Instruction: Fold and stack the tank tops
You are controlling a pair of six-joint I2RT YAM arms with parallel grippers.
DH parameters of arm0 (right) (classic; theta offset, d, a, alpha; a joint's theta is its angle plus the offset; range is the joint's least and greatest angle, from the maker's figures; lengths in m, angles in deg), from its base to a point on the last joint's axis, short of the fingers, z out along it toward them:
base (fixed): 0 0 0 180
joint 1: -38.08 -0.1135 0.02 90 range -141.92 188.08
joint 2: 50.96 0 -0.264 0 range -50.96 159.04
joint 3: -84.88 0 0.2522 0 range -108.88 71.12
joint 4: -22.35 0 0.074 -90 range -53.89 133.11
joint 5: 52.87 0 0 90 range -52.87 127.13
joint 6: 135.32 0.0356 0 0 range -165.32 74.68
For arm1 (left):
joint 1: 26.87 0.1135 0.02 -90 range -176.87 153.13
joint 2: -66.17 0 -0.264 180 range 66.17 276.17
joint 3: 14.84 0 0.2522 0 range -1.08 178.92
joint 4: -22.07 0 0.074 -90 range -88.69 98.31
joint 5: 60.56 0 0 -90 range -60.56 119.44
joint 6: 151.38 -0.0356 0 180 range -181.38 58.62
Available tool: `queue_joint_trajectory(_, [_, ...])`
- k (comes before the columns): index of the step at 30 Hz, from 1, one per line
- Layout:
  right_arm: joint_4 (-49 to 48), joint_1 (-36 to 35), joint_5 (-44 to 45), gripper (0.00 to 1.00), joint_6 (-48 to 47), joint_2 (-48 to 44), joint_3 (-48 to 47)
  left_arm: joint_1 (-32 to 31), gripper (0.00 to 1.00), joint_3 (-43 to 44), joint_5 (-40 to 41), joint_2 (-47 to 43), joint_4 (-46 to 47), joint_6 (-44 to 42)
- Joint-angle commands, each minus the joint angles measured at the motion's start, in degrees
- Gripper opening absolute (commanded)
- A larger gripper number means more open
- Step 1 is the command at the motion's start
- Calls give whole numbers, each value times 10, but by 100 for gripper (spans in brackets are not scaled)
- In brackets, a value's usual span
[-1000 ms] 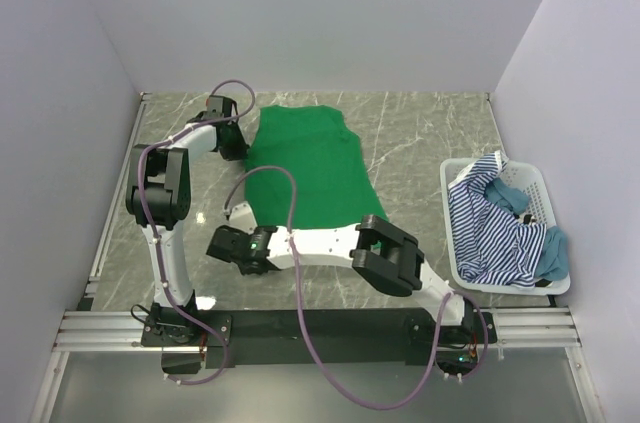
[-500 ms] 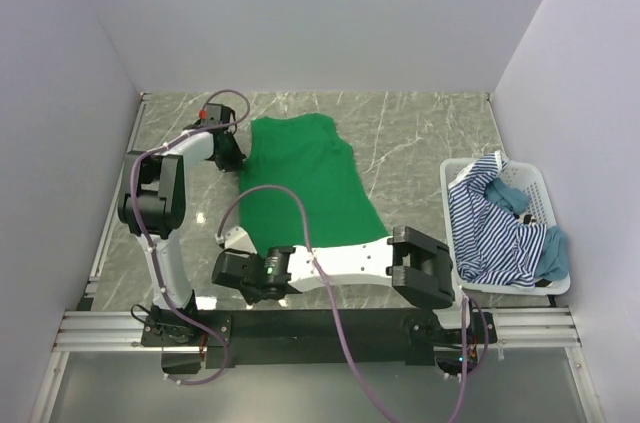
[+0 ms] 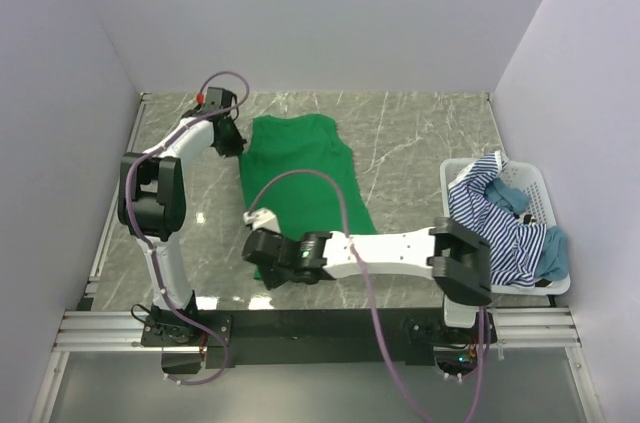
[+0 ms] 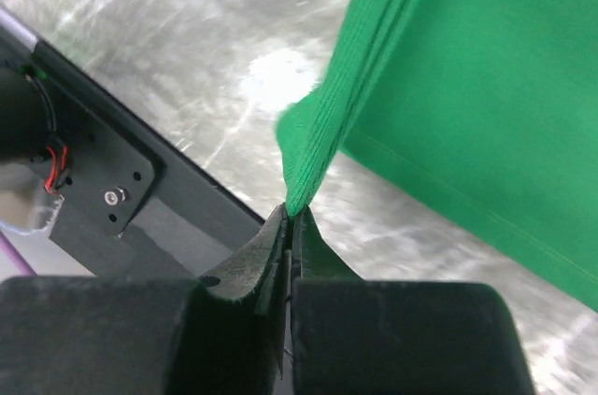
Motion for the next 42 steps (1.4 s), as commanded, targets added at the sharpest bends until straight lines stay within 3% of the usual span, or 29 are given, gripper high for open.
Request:
queue_joint_trajectory(1, [-34,23,-4,0,26,-70,43,-20,1,70,20,9,22,14])
queue_joint_trajectory(8, [-69,64,-11,0,52,-147,148,-66,1,166,27,71,3,23])
queue_joint_trajectory(20, [-114,85,-7,0,99,-177,261,-122,1,248,30,153,5,32])
queue_joint_trajectory(37, [-126,99,4,0,131,-174,302,-130,3,245,13,185,26,31])
queue_joint_trajectory(41, [-125,99,13,6,142,-179,313,-133,11,240,8,187,35,28])
queue_joint_trajectory(42, [-122,99,15,10,143,-181,316,-133,19,238,5,186,41,27])
